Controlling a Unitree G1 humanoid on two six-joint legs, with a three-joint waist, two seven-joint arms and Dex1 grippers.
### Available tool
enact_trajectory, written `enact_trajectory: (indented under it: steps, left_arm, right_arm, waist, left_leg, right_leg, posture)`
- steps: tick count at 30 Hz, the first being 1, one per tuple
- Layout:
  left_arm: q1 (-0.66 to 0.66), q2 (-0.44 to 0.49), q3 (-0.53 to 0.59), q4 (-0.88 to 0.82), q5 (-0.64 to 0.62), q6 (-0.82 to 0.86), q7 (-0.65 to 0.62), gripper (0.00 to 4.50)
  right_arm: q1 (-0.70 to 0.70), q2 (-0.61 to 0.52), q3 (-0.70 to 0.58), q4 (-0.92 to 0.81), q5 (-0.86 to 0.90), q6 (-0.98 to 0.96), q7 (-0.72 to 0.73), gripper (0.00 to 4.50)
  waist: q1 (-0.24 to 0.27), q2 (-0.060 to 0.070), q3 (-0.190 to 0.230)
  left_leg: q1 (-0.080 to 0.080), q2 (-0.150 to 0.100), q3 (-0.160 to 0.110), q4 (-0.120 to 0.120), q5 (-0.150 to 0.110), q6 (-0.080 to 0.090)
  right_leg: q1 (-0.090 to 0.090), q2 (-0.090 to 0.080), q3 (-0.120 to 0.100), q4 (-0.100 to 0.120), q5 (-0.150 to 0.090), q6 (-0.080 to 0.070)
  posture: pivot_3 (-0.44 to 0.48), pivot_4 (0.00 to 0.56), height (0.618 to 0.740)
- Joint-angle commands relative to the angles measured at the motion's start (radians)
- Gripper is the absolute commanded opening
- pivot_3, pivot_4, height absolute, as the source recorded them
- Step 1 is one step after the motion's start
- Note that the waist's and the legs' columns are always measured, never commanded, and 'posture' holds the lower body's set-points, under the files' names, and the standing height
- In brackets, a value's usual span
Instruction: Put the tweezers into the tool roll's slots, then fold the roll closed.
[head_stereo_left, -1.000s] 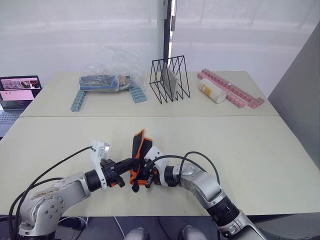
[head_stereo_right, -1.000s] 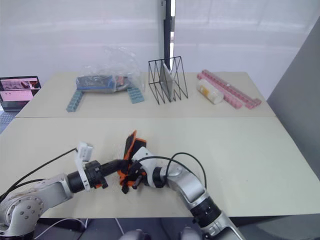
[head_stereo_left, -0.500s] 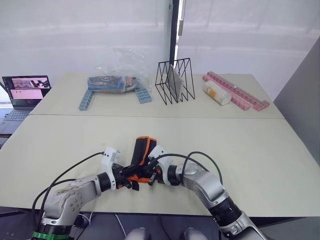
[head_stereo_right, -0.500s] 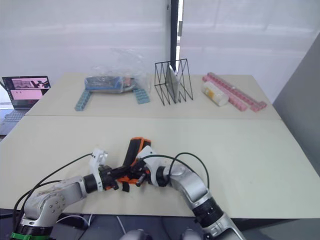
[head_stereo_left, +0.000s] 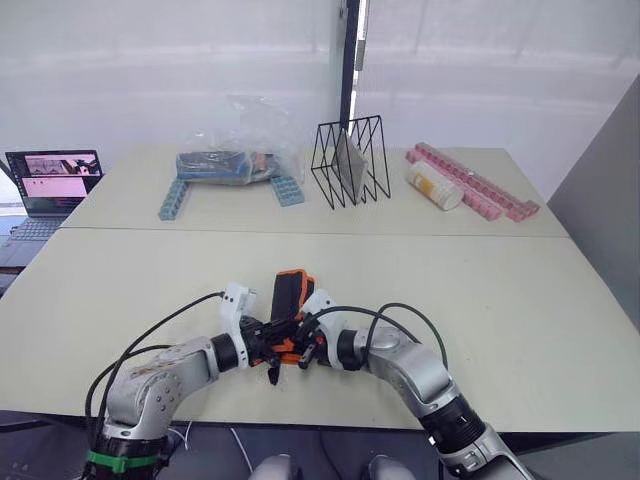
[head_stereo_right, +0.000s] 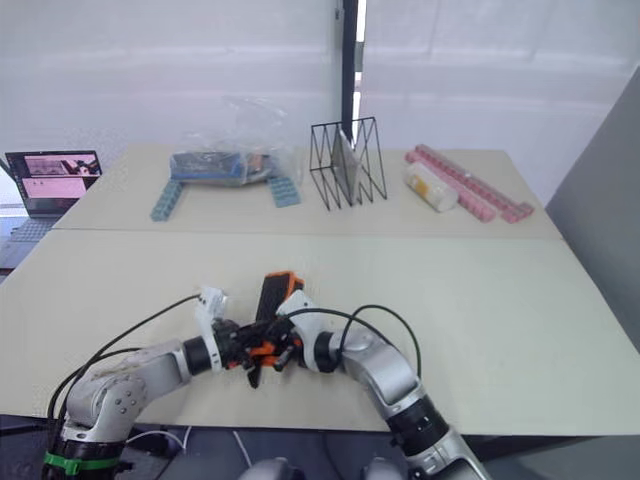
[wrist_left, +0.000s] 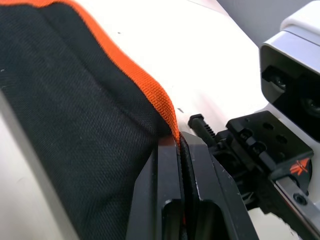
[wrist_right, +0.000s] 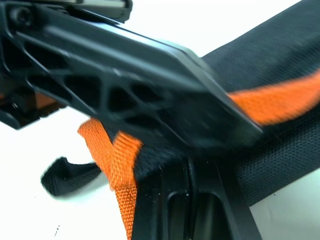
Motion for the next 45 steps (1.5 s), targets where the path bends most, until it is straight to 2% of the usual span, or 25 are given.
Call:
enact_trajectory:
  steps: [1, 5, 14, 22, 27, 32, 34, 37, 41, 45]
  left_arm:
    - [-0.001, -0.029, -0.121, 0.085, 0.083, -0.014, -0.004, 0.01]
    - [0.011, -0.018, -0.161, 0.146, 0.138, -0.054, -0.054, 0.01]
    - [0.123, 0.114, -0.182, 0.125, 0.205, -0.124, -0.156, 0.01]
    - [0.148, 0.1, -0.176, 0.136, 0.197, -0.151, -0.136, 0.01]
    - [0.157, 0.095, -0.186, 0.146, 0.211, -0.164, -0.136, 0.01]
    - [0.178, 0.108, -0.204, 0.138, 0.237, -0.178, -0.148, 0.01]
    - [0.184, 0.114, -0.205, 0.137, 0.244, -0.181, -0.152, 0.01]
    - [0.183, 0.129, -0.218, 0.135, 0.268, -0.198, -0.163, 0.01]
    - [0.17, 0.128, -0.235, 0.134, 0.284, -0.208, -0.169, 0.01]
    - [0.161, 0.157, -0.274, 0.134, 0.332, -0.236, -0.194, 0.01]
  right_arm:
    - [0.022, -0.01, 0.015, 0.06, -0.021, 0.06, -0.019, 0.0]
    - [0.017, -0.015, -0.001, 0.045, -0.019, 0.07, -0.02, 0.0]
    - [0.008, -0.017, -0.019, 0.033, -0.015, 0.078, -0.027, 0.0]
    - [0.004, -0.005, -0.053, -0.008, 0.023, 0.048, -0.009, 0.0]
    - [-0.011, 0.056, -0.219, -0.114, 0.194, 0.119, -0.004, 0.0]
    - [-0.028, 0.05, -0.333, -0.208, 0.342, 0.21, 0.029, 0.0]
    - [-0.041, 0.061, -0.388, -0.21, 0.396, 0.234, 0.02, 0.0]
    - [-0.069, 0.062, -0.425, -0.184, 0.412, 0.23, -0.002, 0.0]
    - [-0.111, 0.067, -0.41, -0.135, 0.384, 0.18, -0.021, 0.0]
    - [-0.118, 0.049, -0.288, -0.103, 0.306, 0.092, 0.009, 0.0]
  waist:
    - [0.002, 0.001, 0.0]
    - [0.007, 0.001, -0.001]
    - [-0.008, 0.003, -0.004]
    - [-0.009, 0.004, -0.005]
    - [-0.007, 0.002, -0.004]
    - [-0.006, -0.001, -0.002]
    - [-0.007, 0.003, -0.003]
    - [-0.01, 0.006, -0.005]
    - [-0.009, 0.007, -0.005]
    - [-0.009, 0.007, -0.005]
  left_leg:
    - [0.0, 0.0, 0.0, 0.0, 0.0, 0.0]
    - [0.001, -0.001, 0.0, 0.0, 0.0, 0.0]
    - [0.002, 0.0, 0.0, 0.0, -0.002, 0.003]
    - [0.003, 0.001, 0.0, -0.002, -0.004, 0.004]
    - [0.001, 0.001, 0.0, -0.002, -0.004, 0.004]
    - [-0.007, 0.001, 0.0, -0.002, -0.004, 0.004]
    - [-0.012, 0.001, 0.0, -0.001, -0.004, 0.004]
    - [-0.01, 0.001, 0.0, -0.003, -0.005, 0.004]
    - [-0.009, 0.0, 0.001, -0.008, -0.005, 0.004]
    - [-0.009, 0.0, 0.001, -0.008, -0.005, 0.004]
  right_leg:
    - [0.0, 0.0, 0.0, 0.0, 0.0, 0.0]
    - [0.002, -0.001, 0.0, -0.001, 0.0, 0.001]
    - [0.001, -0.001, 0.001, 0.0, 0.0, 0.001]
    - [0.001, -0.001, 0.002, -0.001, 0.0, 0.001]
    - [0.0, -0.001, 0.001, -0.001, 0.0, 0.001]
    - [-0.004, -0.001, 0.002, -0.001, 0.0, 0.0]
    - [-0.009, -0.001, 0.003, -0.001, 0.001, 0.0]
    - [-0.01, -0.001, 0.004, -0.001, 0.001, 0.0]
    - [-0.01, -0.001, 0.004, -0.003, 0.001, 0.0]
    - [-0.01, -0.001, 0.006, -0.003, 0.001, 0.0]
  posture:
    - [0.0, 0.15, 0.737]
    - [0.0, 0.15, 0.737]
    - [0.0, 0.15, 0.737]
    - [0.0, 0.15, 0.737]
    - [0.0, 0.15, 0.737]
    - [0.0, 0.15, 0.737]
    - [0.0, 0.15, 0.737]
    - [0.0, 0.15, 0.737]
    - [0.0, 0.15, 0.737]
    - [0.0, 0.15, 0.737]
